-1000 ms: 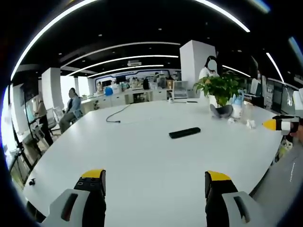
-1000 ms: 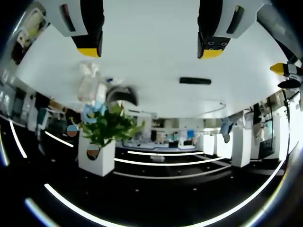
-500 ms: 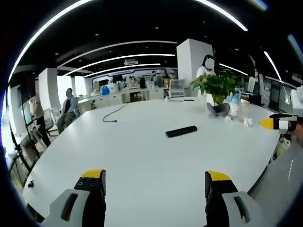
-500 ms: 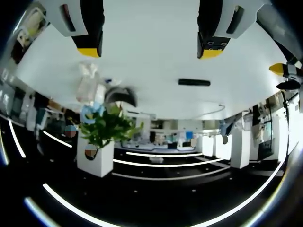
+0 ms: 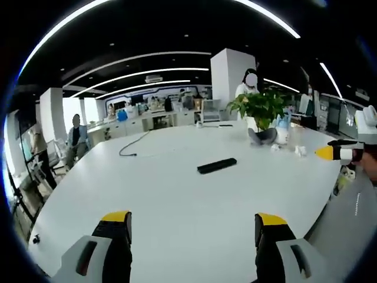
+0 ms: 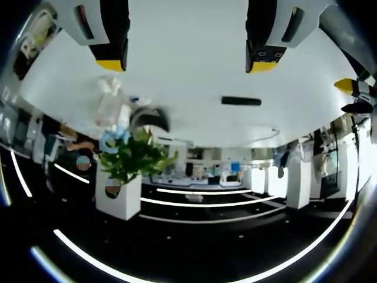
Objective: Press the specified remote control buttons in sequence, fully releasing each button before pressing the next.
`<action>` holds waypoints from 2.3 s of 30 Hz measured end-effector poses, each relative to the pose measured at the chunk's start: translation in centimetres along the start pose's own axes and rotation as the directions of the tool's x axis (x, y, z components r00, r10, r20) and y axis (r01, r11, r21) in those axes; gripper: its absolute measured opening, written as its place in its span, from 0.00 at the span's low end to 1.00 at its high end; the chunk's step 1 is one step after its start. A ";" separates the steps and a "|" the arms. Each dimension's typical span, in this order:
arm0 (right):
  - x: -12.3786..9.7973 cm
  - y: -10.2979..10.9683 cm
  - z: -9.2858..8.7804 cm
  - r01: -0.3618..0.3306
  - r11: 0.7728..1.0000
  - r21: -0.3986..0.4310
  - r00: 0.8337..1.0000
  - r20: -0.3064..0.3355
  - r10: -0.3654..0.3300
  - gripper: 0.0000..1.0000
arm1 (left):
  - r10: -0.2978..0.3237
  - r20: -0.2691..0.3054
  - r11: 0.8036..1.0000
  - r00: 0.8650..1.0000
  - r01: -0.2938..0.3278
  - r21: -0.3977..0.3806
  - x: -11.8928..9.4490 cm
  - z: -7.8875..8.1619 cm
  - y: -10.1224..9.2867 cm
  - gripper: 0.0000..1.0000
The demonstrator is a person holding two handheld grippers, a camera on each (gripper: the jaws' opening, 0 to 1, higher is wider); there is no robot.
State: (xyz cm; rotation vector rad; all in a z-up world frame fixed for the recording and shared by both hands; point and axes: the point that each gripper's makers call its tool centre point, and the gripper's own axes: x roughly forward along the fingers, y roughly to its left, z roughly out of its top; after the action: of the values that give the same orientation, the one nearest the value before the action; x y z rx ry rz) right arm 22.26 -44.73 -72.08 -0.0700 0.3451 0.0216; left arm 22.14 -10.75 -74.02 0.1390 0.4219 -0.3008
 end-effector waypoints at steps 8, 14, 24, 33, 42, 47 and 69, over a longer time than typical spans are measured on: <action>0.1 0.2 -0.1 -0.007 1.000 -0.013 1.000 -0.009 0.007 0.81 | -0.099 0.003 0.990 0.995 0.098 0.098 2.2 2.3 -0.8 0.89; 0.3 0.4 -0.5 -0.011 1.000 -0.027 1.000 -0.030 0.010 0.80 | -0.117 0.015 0.977 0.993 0.113 0.180 4.6 4.7 -0.3 0.89; 0.4 0.4 -0.6 -0.011 0.999 -0.034 0.999 -0.036 0.010 0.80 | -0.273 -0.095 0.928 0.957 0.288 0.236 9.0 5.3 -2.2 0.83; 0.4 0.2 -0.7 -0.003 0.999 -0.035 0.999 -0.040 0.001 0.78 | -0.349 -0.192 0.882 0.917 0.391 0.264 12.2 5.9 -3.1 0.79; 0.4 0.3 -0.9 -0.003 0.999 -0.046 0.999 -0.051 0.000 0.76 | -0.420 -0.286 0.809 0.861 0.498 0.311 15.7 7.6 -3.5 0.71; 0.4 0.1 -0.9 0.007 0.999 -0.041 0.998 -0.054 -0.009 0.76 | -0.441 -0.317 0.771 0.840 0.535 0.346 17.5 8.9 -3.3 0.71; 0.9 0.0 -2.2 0.011 0.997 -0.073 0.993 -0.120 -0.020 0.74 | -0.509 -0.479 0.694 0.715 0.670 0.264 25.5 6.9 -4.3 0.64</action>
State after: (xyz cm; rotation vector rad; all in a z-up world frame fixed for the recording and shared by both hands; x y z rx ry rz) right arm 22.41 -44.88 -74.44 -0.1456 0.4649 0.0146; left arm 45.57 -22.77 -78.88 0.4971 0.7807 -1.0454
